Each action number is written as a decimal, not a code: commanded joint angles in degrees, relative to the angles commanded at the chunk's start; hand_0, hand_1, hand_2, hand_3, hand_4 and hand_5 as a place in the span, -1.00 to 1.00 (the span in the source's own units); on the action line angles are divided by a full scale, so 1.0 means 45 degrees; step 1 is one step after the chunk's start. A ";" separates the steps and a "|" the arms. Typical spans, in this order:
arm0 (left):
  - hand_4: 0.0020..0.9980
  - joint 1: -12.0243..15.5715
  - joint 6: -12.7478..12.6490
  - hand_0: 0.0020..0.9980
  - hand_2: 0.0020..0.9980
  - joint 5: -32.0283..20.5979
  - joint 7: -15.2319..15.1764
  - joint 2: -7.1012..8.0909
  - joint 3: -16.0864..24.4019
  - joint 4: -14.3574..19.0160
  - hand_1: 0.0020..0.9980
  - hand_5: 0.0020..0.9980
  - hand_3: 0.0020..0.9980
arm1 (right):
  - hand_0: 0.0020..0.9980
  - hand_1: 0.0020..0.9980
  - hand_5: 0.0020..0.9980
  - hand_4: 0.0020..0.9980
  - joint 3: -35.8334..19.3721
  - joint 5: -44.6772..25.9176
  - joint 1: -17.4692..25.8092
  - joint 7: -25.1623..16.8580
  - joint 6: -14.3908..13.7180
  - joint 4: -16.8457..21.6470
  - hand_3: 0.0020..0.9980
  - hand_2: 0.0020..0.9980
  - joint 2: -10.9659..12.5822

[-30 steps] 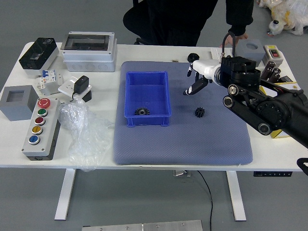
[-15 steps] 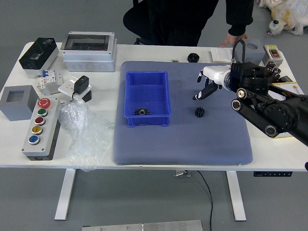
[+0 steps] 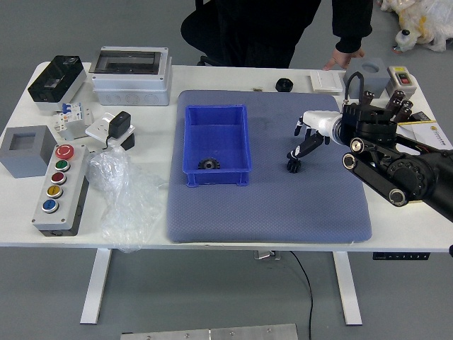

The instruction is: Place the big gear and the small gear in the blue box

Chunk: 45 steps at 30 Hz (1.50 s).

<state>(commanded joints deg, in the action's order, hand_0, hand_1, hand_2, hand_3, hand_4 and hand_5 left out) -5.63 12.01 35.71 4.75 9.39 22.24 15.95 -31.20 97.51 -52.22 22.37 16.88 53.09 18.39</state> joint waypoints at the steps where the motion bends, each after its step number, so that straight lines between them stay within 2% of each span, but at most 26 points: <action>1: 0.21 0.0004 -0.0001 0.73 0.67 -0.0008 0.0001 0.0000 -0.0006 -0.0002 0.67 -0.26 0.57 | -0.23 -0.06 -0.16 0.76 0.0007 -0.0020 0.0023 -0.0007 -0.0008 -0.0028 0.39 0.15 -0.0015; 45: 0.21 0.0029 -0.0005 0.73 0.67 0.0015 0.0007 -0.0011 -0.0007 -0.0005 0.67 -0.26 0.57 | -0.23 -0.07 -0.21 0.71 0.0010 -0.0145 0.0480 0.0044 -0.0021 -0.0277 0.32 0.13 -0.0391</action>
<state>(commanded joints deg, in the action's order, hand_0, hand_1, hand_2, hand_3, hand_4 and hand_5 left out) -5.50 11.99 35.78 4.78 9.34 22.21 15.92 -31.16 96.85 -50.06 22.56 16.78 51.84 16.63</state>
